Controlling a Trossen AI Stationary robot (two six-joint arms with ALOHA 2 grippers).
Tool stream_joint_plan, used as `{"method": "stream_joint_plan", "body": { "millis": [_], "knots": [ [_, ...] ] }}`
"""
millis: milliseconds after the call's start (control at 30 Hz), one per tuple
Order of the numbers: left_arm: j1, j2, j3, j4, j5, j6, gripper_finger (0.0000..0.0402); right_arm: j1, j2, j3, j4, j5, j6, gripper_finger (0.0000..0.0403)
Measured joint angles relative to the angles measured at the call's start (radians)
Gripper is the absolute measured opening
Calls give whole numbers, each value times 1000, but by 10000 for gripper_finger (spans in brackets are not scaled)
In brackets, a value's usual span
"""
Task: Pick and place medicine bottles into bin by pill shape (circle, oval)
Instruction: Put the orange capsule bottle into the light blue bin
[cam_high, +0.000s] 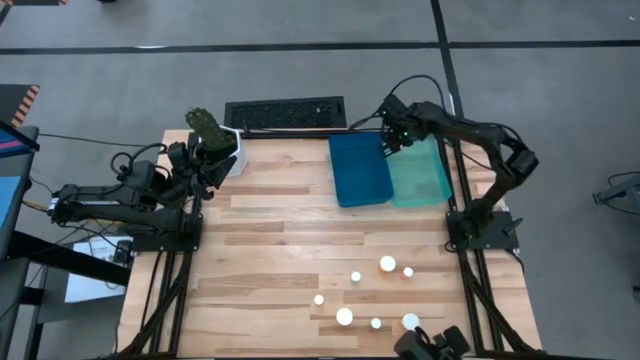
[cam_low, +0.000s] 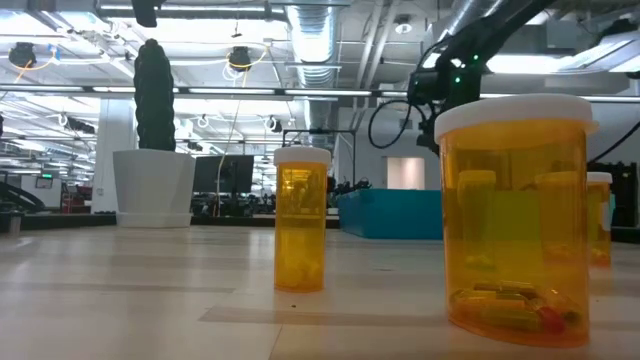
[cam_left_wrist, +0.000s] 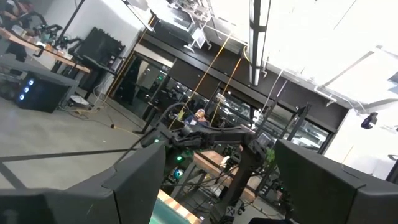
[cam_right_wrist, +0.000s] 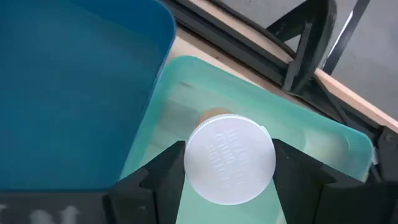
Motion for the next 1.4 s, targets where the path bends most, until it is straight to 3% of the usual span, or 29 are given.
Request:
{"method": "stream_joint_plan", "body": {
  "millis": [567,1033,1400],
  "knots": [
    [0,0,0,0,-1,2,297,-19,46,-3,37,2,10,224],
    [0,0,0,0,-13,3,297,-18,45,-89,135,1,18,226],
    [0,0,0,0,-20,2,297,-25,83,-87,141,-61,26,229]
  ]
}}
